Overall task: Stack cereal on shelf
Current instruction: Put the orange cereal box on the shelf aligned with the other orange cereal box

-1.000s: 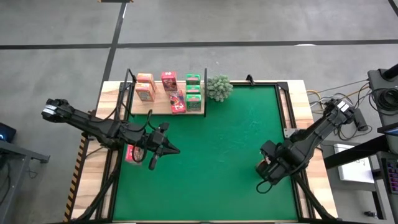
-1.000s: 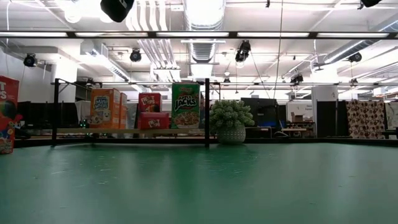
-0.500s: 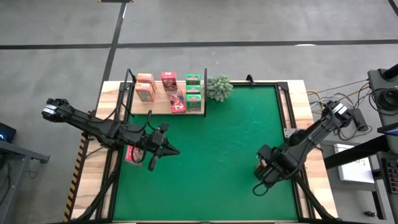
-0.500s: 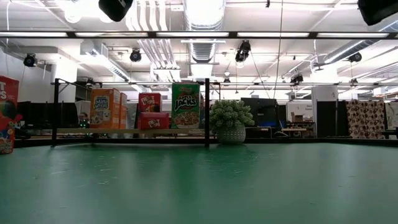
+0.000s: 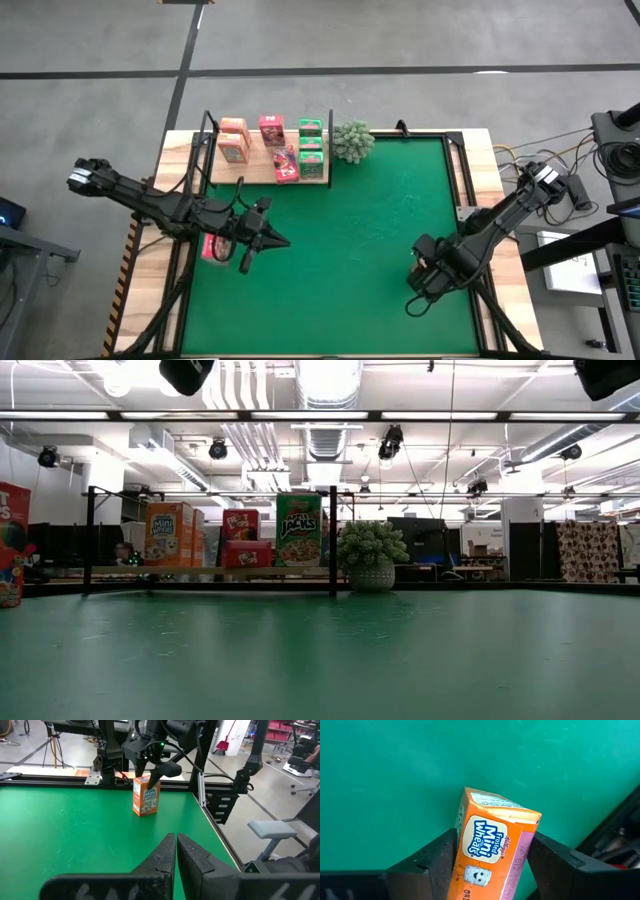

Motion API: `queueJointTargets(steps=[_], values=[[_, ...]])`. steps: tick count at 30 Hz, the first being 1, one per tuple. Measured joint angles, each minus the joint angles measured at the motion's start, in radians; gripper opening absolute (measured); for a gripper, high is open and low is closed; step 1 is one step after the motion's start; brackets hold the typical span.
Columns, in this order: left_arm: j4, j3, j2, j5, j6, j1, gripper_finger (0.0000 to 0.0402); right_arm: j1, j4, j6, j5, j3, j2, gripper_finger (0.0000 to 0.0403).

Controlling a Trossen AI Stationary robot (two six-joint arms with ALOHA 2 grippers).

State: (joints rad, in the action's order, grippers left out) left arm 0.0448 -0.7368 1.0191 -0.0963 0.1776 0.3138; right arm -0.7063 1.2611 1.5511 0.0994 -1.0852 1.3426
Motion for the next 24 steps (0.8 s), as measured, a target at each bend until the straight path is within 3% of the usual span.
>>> queueJointTargets(steps=[7,14,20,24], values=[[-0.009,0.000,-0.025,0.000,-0.022,0.001,0.0000,0.002,-0.019,-0.005,0.013,-0.001,-0.005,0.0184],[-0.056,0.000,-0.081,0.000,-0.068,0.017,0.0000,0.013,-0.030,-0.064,0.110,-0.091,-0.007,0.0171],[-0.109,0.006,-0.124,-0.001,-0.069,0.019,0.0000,0.071,-0.091,-0.256,0.207,-0.208,-0.006,0.0171],[-0.117,0.009,-0.139,-0.001,-0.069,0.019,0.0000,0.158,-0.200,-0.478,0.218,-0.266,-0.006,0.0171]])
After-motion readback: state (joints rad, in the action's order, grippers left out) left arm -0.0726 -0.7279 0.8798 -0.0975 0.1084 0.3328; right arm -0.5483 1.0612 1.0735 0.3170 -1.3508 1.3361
